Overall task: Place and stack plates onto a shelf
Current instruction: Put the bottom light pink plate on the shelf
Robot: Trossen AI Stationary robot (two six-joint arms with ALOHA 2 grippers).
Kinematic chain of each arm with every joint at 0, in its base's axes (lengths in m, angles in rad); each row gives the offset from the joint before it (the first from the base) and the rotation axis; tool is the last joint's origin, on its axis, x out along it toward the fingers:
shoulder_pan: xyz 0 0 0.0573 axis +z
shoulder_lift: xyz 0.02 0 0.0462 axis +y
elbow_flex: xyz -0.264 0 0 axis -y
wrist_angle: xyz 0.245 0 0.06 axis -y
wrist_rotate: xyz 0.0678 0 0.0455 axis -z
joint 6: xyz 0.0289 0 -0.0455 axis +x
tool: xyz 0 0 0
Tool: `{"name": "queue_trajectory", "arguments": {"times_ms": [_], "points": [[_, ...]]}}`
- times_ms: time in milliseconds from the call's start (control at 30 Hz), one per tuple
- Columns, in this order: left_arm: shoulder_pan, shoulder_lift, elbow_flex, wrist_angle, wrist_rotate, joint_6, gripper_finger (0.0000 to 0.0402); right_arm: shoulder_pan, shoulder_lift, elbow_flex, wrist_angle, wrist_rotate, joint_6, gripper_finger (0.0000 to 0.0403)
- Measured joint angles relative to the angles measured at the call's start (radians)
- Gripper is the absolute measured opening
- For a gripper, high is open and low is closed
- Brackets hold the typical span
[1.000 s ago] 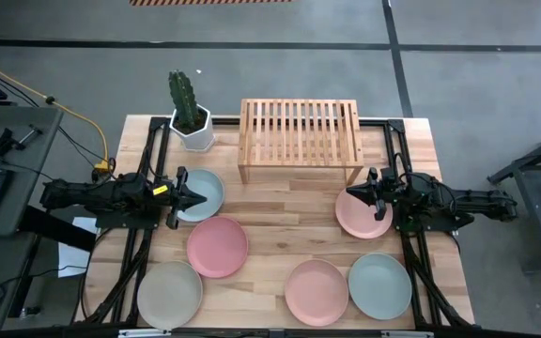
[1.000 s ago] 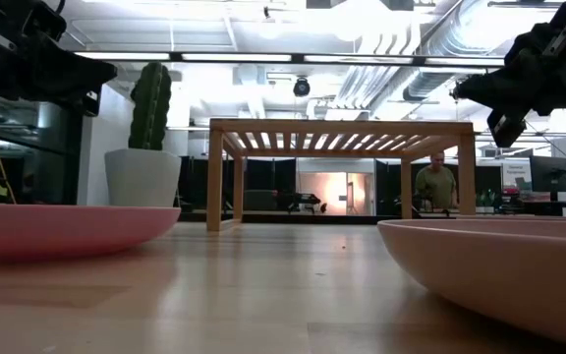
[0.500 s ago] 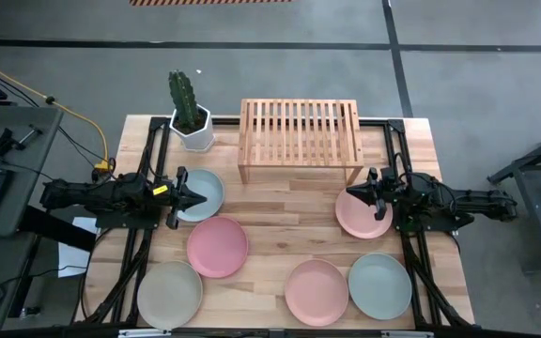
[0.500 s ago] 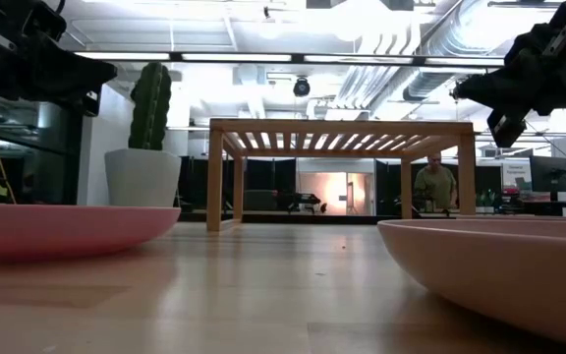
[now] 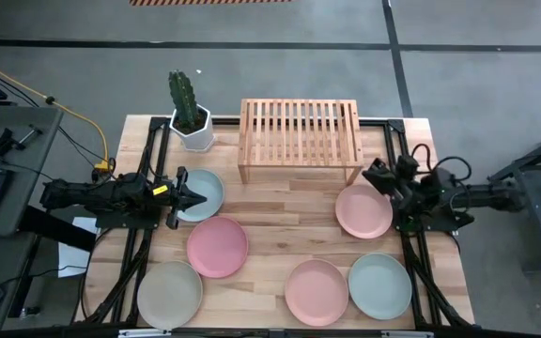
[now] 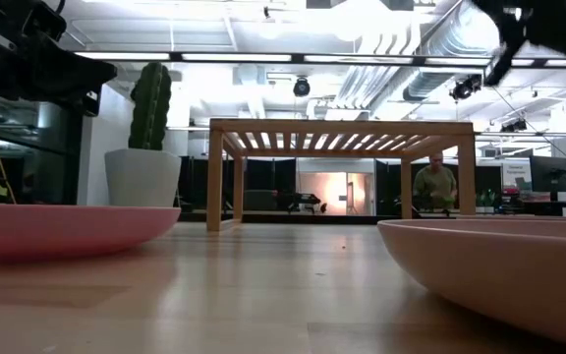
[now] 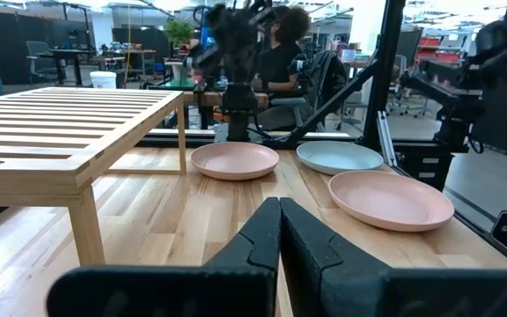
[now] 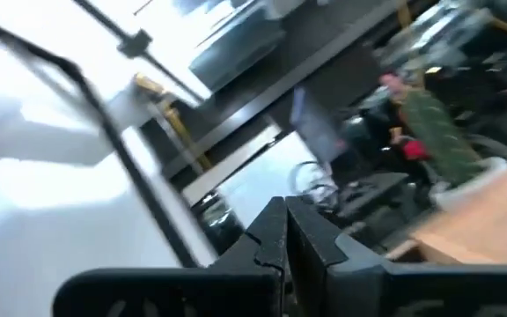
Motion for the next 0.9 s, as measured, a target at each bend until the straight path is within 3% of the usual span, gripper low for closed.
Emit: {"name": "queue_trajectory", "arguments": {"times_ms": [200,267,367,500,600,733,900], "points": [[0.000,0.000,0.000,0.000,0.000,0.000,0.0000,0.123,0.311,0.248,-0.083,0.030,-0.152,0.0000],[0.000,0.000,0.000,0.000,0.000,0.000,0.0000,0.152,0.425,0.370,-0.199,0.032,-0.180,0.0000],[0.000,0.000,0.000,0.000,0.000,0.000,0.0000,0.190,0.591,0.572,-0.514,0.087,-0.182,0.0000],[0.000,0.000,0.000,0.000,0.000,0.000,0.0000,0.224,0.807,0.819,-0.979,0.148,-0.077,0.0007],[0.000,0.000,0.000,0.000,0.000,0.000,0.0000,0.250,0.950,0.954,-1.199,0.157,0.058,0.0027],[0.000,0.000,0.000,0.000,0.000,0.000,0.0000,0.318,1.101,1.040,-1.370,0.079,0.189,0.0068],[0.000,0.000,0.000,0.000,0.000,0.000,0.0000,0.449,1.213,1.047,-1.455,0.028,0.377,0.0112]]}}
